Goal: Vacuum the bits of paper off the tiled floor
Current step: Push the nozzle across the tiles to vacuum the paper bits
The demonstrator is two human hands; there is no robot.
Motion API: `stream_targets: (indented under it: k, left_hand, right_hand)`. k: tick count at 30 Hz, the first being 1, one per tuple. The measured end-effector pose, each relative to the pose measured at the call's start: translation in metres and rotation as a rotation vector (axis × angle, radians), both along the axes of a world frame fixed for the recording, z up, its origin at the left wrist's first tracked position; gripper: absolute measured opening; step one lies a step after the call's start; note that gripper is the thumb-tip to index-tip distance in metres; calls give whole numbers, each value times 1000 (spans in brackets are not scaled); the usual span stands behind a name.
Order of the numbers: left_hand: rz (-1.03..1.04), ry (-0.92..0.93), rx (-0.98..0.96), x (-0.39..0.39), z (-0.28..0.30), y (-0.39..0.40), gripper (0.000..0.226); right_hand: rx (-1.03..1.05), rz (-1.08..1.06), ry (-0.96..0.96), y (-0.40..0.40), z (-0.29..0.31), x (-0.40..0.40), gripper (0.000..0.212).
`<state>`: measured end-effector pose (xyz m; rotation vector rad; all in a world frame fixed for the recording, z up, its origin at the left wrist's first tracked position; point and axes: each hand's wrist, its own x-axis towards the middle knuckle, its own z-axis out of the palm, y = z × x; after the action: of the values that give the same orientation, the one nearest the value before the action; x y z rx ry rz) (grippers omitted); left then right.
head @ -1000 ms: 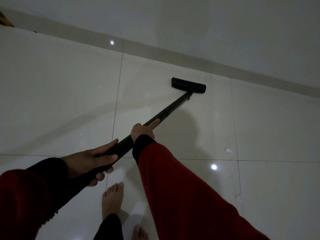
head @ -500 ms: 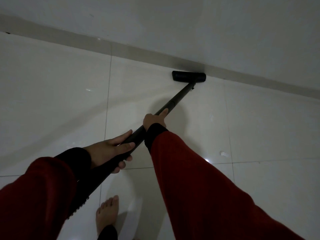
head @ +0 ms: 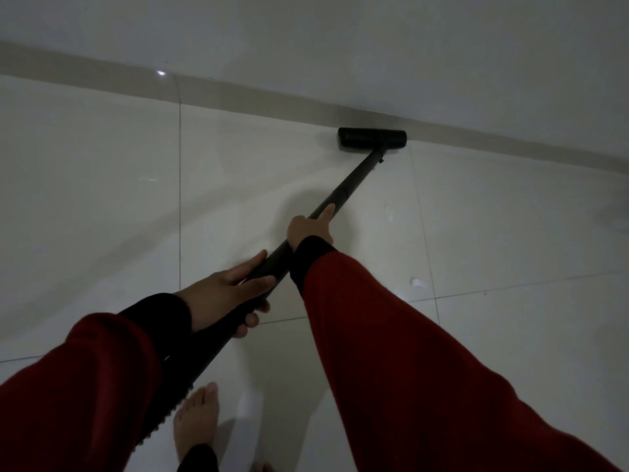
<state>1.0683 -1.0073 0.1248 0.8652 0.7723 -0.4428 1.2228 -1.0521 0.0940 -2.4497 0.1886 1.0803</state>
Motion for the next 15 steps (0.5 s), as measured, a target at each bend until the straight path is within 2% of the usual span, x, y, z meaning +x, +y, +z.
stream_targets:
  k: [2, 9, 15]
  left_hand:
    - [38, 4, -1, 11, -4, -2, 56]
    - [50, 14, 9, 23, -13, -17, 59]
    - [42, 22, 1, 22, -4, -47, 57]
  right_hand:
    - [53, -98, 27, 0, -3, 10, 73]
    - [509, -518, 137, -21, -17, 15, 80]
    - [514, -564, 115, -54, -11, 9, 78]
